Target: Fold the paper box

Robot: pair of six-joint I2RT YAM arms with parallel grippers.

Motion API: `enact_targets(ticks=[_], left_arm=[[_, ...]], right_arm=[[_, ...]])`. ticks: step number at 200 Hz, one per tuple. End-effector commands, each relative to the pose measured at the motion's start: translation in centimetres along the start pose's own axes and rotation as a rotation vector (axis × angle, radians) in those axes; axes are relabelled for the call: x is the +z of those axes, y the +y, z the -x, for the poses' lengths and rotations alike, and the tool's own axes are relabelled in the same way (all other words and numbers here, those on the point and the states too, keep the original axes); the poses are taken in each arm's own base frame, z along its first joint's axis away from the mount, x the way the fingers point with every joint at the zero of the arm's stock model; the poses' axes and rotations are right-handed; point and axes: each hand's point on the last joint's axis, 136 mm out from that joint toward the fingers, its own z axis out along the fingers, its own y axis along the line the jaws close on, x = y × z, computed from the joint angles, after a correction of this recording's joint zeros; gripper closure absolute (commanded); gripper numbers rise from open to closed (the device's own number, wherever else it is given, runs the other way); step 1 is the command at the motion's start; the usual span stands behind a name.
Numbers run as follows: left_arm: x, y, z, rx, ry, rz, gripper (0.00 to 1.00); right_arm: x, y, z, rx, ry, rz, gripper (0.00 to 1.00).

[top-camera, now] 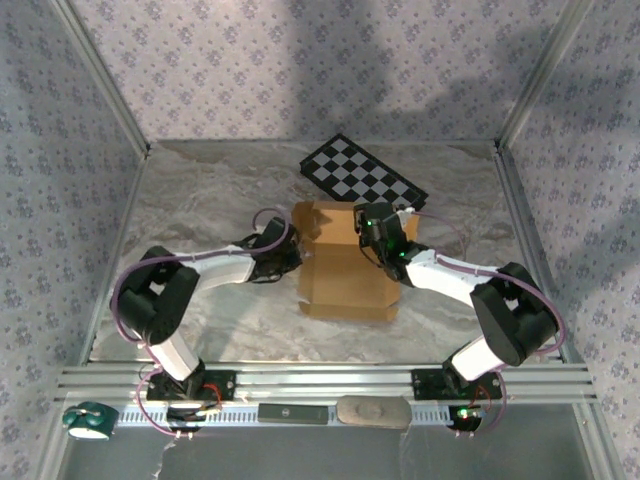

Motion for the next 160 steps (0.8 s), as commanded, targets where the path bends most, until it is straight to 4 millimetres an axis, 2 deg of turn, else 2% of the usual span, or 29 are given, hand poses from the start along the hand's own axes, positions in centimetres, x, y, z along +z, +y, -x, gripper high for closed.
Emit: enact_targets(ticks=[1, 54, 84, 95, 108, 132, 160], left_arm=[[0.0, -1.7, 2.6, -0.01, -0.088, -0.017, 1.0], [2.2, -2.0, 3.1, 0.006, -0.07, 0.044, 0.98], [2.1, -1.4, 3.6, 0.014, -0.102, 0.082, 0.98], [1.8, -1.6, 3.8, 0.011, -0.121, 0.061, 0.92], [1.3, -1.7, 4.0, 0.009, -0.136, 0.047, 0.8], [0.5, -1.7, 4.4, 0.023, -0.157, 0.055, 0.67], [1.3, -2.1, 4.5, 0.019, -0.141, 0.021, 0.66]], right_arm=[[-0.2, 0.5, 0.1, 0.014, 0.004, 0.004, 1.0], [0.1, 0.4, -0.1, 0.024, 0.011, 0.004, 1.0], [0.2, 0.4, -0.1, 0.028, 0.012, 0.007, 1.0], [0.2, 0.3, -0.1, 0.027, 0.011, 0.006, 1.0], [0.1, 0.3, -0.1, 0.028, 0.011, 0.006, 1.0], [0.1, 0.1, 0.1, 0.029, 0.006, 0.003, 1.0], [0.1, 0.2, 0.0, 0.033, 0.006, 0.006, 1.0]])
